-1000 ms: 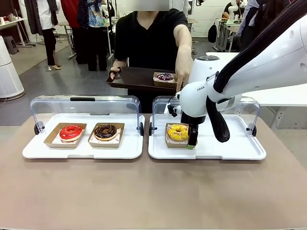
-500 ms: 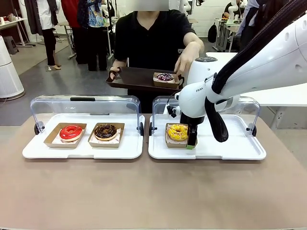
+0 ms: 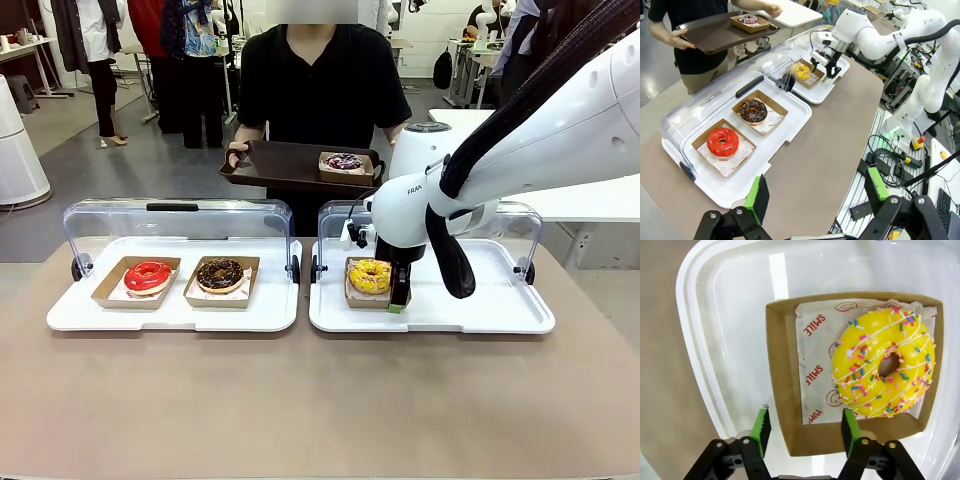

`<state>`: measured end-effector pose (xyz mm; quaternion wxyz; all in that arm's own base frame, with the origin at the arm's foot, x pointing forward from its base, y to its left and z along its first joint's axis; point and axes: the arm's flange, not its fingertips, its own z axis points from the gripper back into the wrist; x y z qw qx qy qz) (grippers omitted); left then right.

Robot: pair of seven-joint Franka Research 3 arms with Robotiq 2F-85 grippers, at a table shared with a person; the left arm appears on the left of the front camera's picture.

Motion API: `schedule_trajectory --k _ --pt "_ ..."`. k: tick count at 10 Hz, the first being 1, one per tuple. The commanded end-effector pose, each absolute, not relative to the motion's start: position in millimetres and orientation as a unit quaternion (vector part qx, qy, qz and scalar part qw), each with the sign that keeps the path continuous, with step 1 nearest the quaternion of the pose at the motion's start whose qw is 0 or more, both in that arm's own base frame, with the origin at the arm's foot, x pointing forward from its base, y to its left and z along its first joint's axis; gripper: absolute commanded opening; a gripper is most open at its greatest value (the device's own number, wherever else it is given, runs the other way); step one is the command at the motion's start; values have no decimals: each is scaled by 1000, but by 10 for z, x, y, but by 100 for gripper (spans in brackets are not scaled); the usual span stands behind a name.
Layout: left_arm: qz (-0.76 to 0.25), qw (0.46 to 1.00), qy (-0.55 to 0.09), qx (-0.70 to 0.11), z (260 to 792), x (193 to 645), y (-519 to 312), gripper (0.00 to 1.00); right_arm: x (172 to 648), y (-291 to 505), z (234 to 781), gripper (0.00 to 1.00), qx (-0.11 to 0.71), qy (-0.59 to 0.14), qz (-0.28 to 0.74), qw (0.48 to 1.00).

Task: Provide the desired donut to the person.
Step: Pick up and lift the Paper togo box containing the Donut pointed at by the person.

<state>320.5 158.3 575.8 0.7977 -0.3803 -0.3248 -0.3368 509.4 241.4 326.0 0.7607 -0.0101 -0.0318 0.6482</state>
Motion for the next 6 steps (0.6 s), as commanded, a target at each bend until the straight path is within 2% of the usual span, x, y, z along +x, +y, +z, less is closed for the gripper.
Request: schedule_trajectory --k 1,3,4,5,6 --pt "-345 791 -332 -381 5748 3194 1595 100 5153 2402 3233 0 -21 -21 646 763" --pt "-345 791 -332 -381 5748 3194 1595 100 5150 2411 3228 0 -17 -22 649 761" --pt "-345 791 -332 -381 5748 3194 1595 100 5147 2408 3223 5 -16 -22 649 760" --pt "-345 791 -332 -381 5748 3194 1595 100 5148 2408 3221 0 -15 -22 649 760" --pt "-345 791 -332 -381 5748 3194 1595 100 5147 2409 3223 0 -15 -22 650 760"
